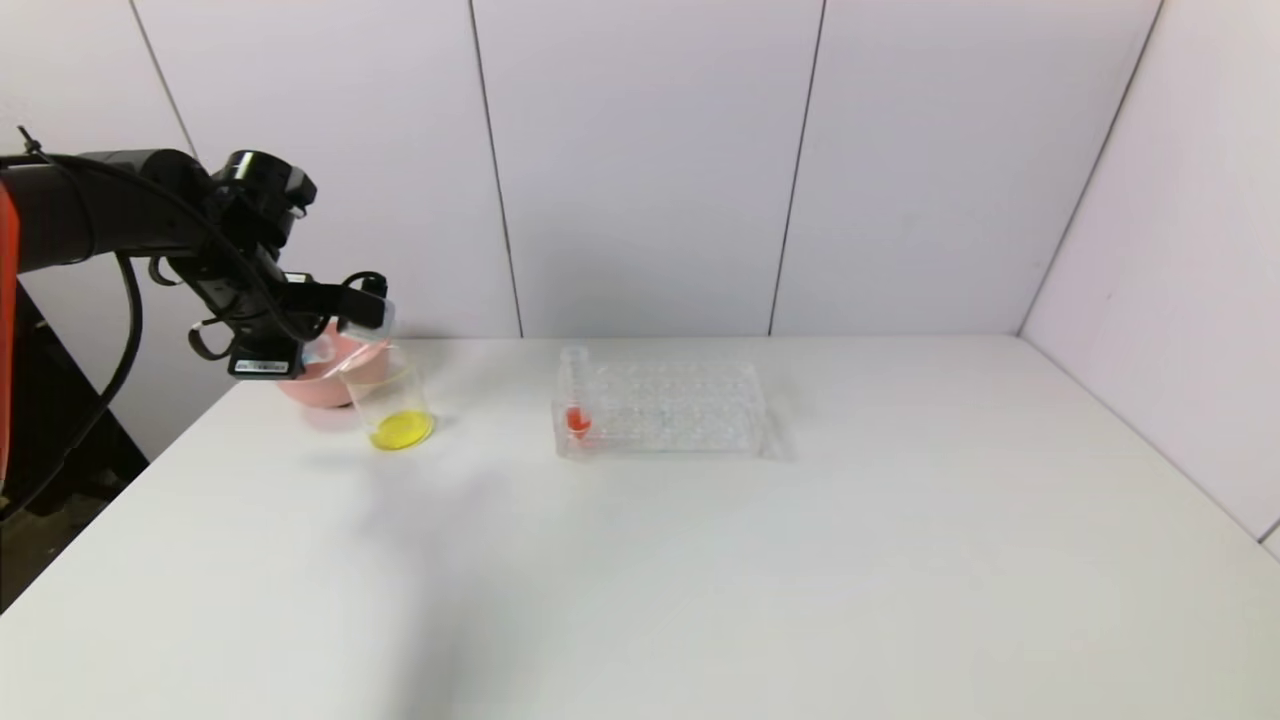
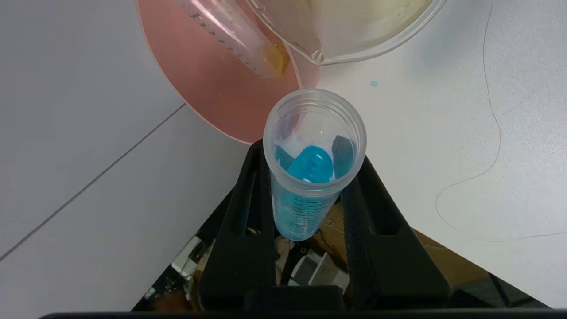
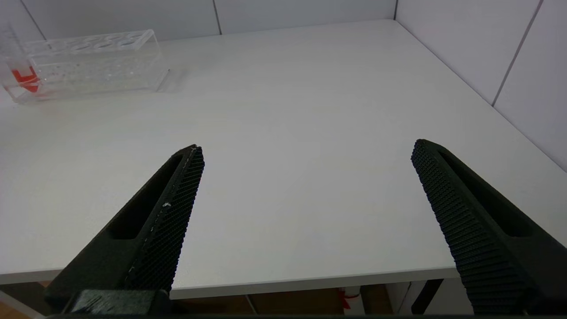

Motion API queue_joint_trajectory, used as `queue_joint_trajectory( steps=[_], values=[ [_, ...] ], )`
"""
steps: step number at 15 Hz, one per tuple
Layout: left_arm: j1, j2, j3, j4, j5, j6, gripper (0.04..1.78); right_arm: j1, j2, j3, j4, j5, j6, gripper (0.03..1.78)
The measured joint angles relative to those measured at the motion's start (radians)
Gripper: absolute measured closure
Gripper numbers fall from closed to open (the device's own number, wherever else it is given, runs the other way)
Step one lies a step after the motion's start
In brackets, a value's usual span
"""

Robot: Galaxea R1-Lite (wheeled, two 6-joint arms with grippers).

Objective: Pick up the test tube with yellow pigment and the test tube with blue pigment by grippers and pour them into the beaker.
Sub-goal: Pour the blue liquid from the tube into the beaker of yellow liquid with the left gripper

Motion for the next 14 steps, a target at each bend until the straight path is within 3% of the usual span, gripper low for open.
queue_joint_trajectory(
  steps=[14],
  values=[
    [-0.036,0.014,0.0,-0.007,0.057,0.001,1.37,0.0,0.0,0.0,0.0,0.0,0.0,0.1]
  ],
)
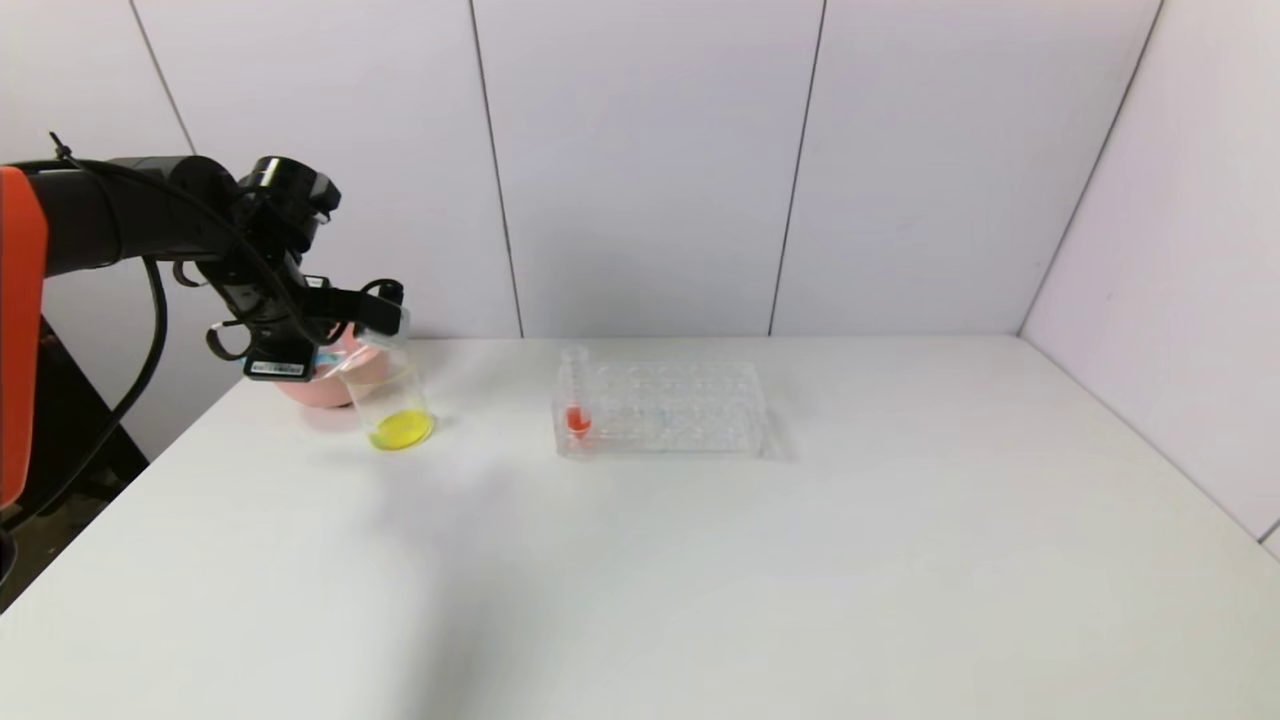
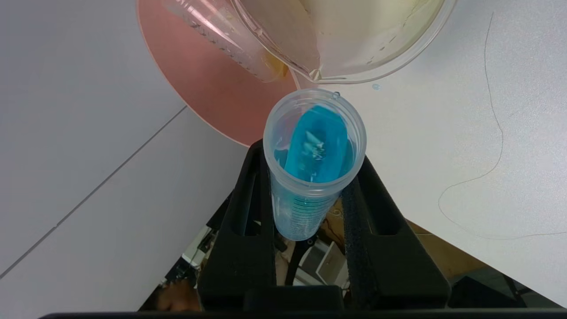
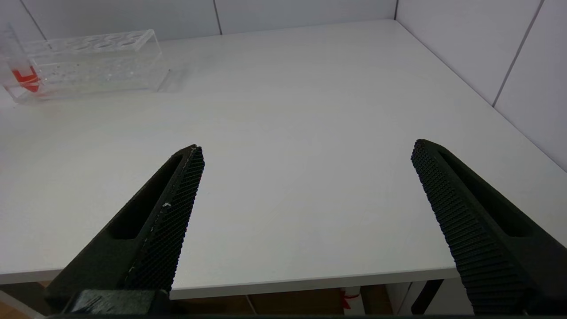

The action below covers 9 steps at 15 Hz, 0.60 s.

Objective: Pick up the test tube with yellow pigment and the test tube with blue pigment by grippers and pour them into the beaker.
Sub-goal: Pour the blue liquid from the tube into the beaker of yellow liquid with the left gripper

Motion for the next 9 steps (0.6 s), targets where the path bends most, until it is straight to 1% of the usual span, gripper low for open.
queue_joint_trajectory(
  steps=[3,9],
  values=[
    [-0.008,0.001,0.0,0.0,0.035,-0.001,1.37,0.0,0.0,0.0,0.0,0.0,0.0,0.1],
    [-0.021,0.003,0.0,-0.007,0.058,0.0,1.37,0.0,0.0,0.0,0.0,0.0,0.0,0.1]
  ],
)
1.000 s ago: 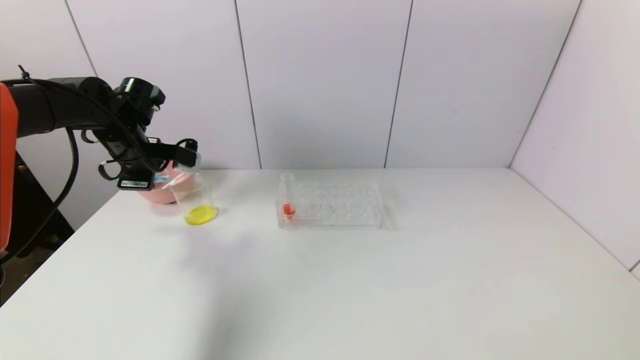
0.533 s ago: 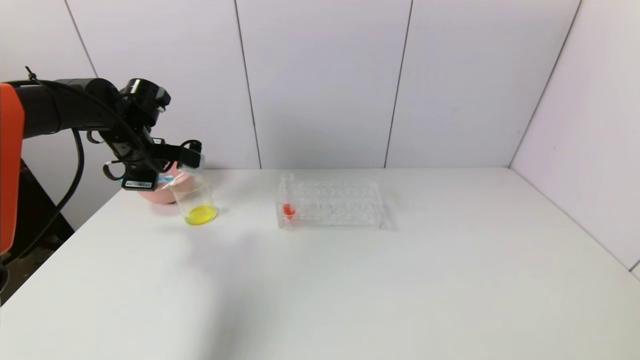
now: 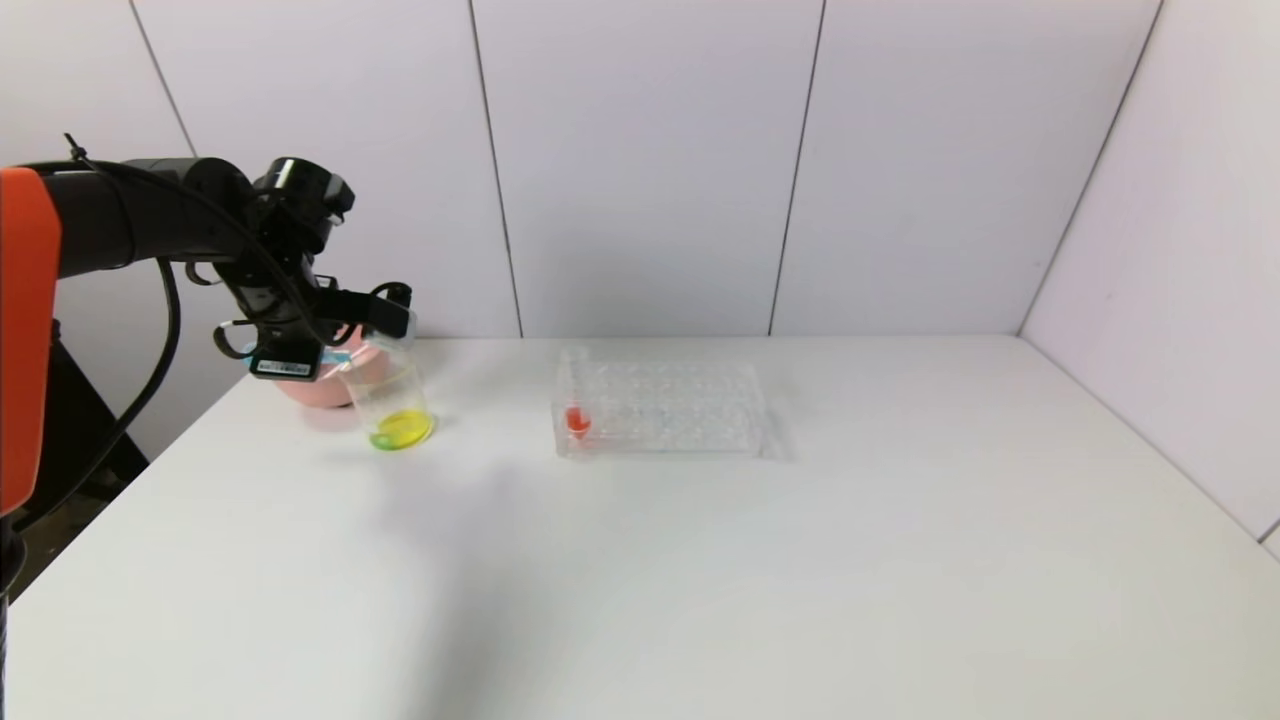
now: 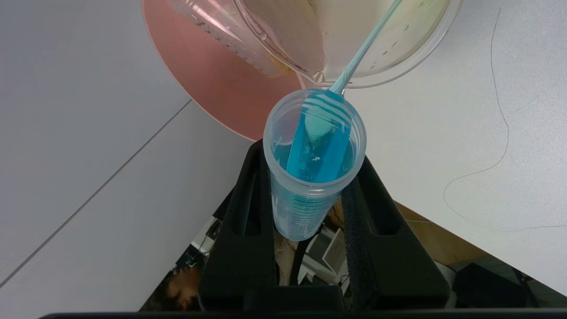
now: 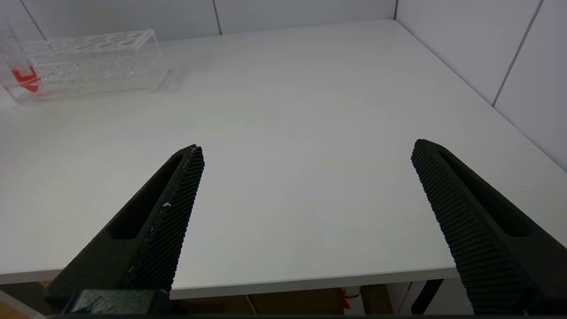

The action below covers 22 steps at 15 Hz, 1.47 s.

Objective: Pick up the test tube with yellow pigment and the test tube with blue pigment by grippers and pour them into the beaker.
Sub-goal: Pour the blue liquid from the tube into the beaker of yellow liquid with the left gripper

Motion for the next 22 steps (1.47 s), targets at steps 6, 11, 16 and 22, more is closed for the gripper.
queue_joint_trajectory(
  steps=[6,11,16,22],
  values=[
    [-0.006,0.0,0.0,-0.001,0.013,0.0,1.37,0.0,0.0,0.0,0.0,0.0,0.0,0.1],
    [-0.012,0.0,0.0,-0.001,0.032,0.0,1.37,0.0,0.0,0.0,0.0,0.0,0.0,0.1],
    [-0.023,0.0,0.0,-0.002,0.054,0.0,1.37,0.0,0.0,0.0,0.0,0.0,0.0,0.1],
    [-0.035,0.002,0.0,-0.01,0.121,0.007,1.37,0.0,0.0,0.0,0.0,0.0,0.0,0.1]
  ],
)
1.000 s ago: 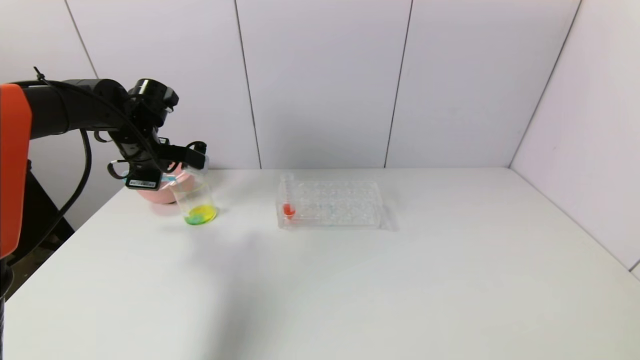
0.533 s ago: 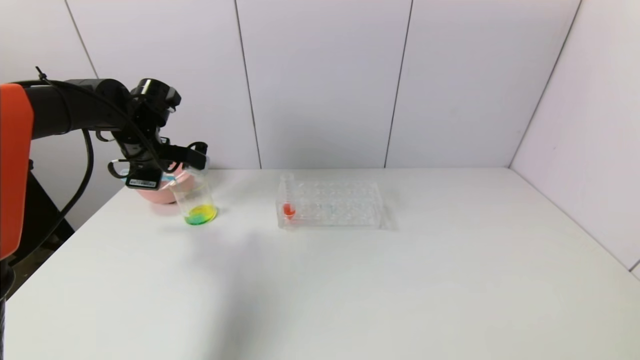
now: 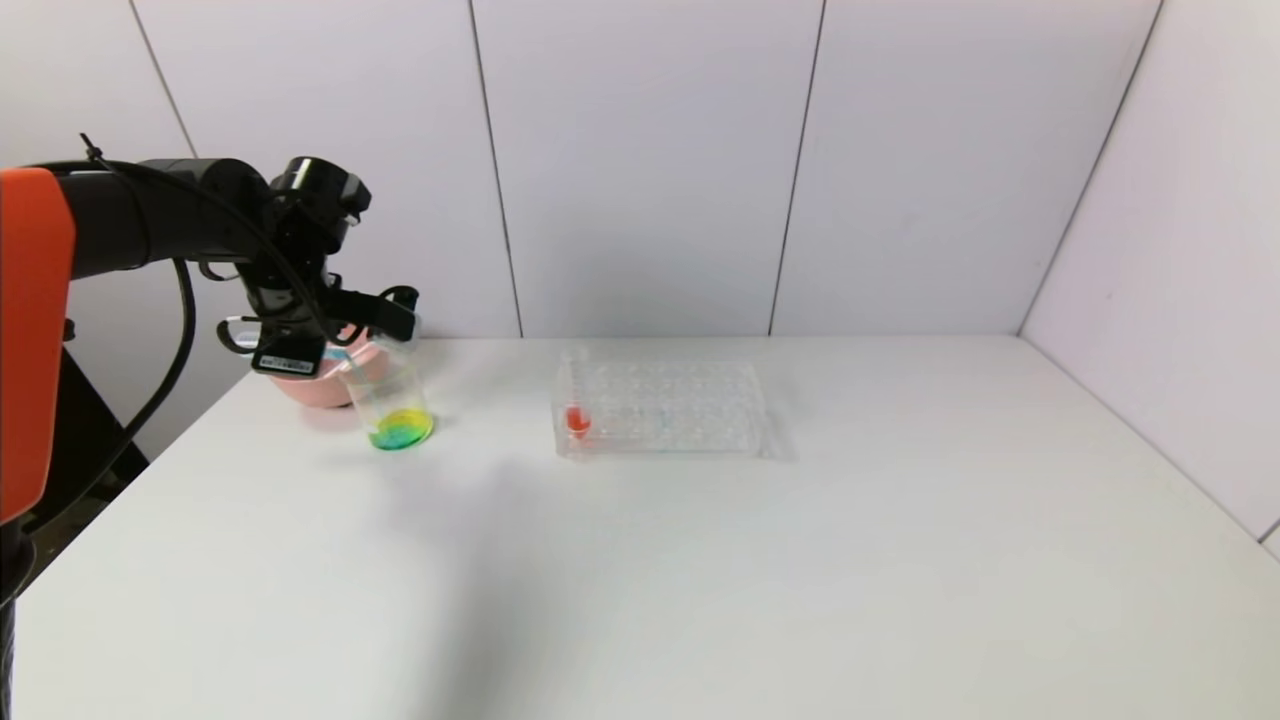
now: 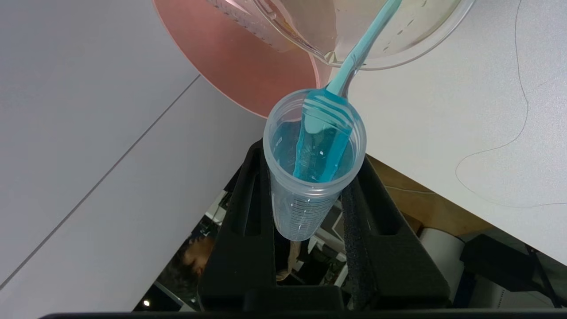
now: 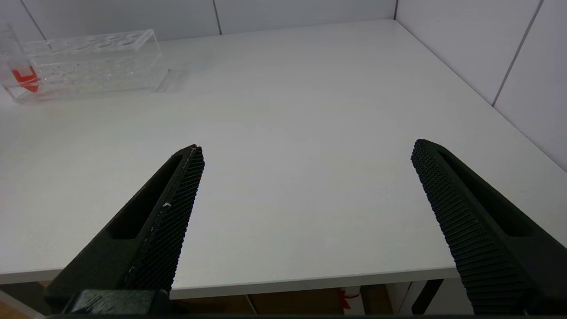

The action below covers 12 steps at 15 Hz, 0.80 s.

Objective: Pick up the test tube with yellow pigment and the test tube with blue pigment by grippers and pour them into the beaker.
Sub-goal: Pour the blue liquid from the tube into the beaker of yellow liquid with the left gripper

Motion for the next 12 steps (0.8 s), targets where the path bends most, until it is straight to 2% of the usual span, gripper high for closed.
queue_joint_trajectory(
  steps=[12],
  values=[
    [-0.037,-0.002,0.0,-0.021,0.13,0.052,1.37,0.0,0.0,0.0,0.0,0.0,0.0,0.1]
  ],
)
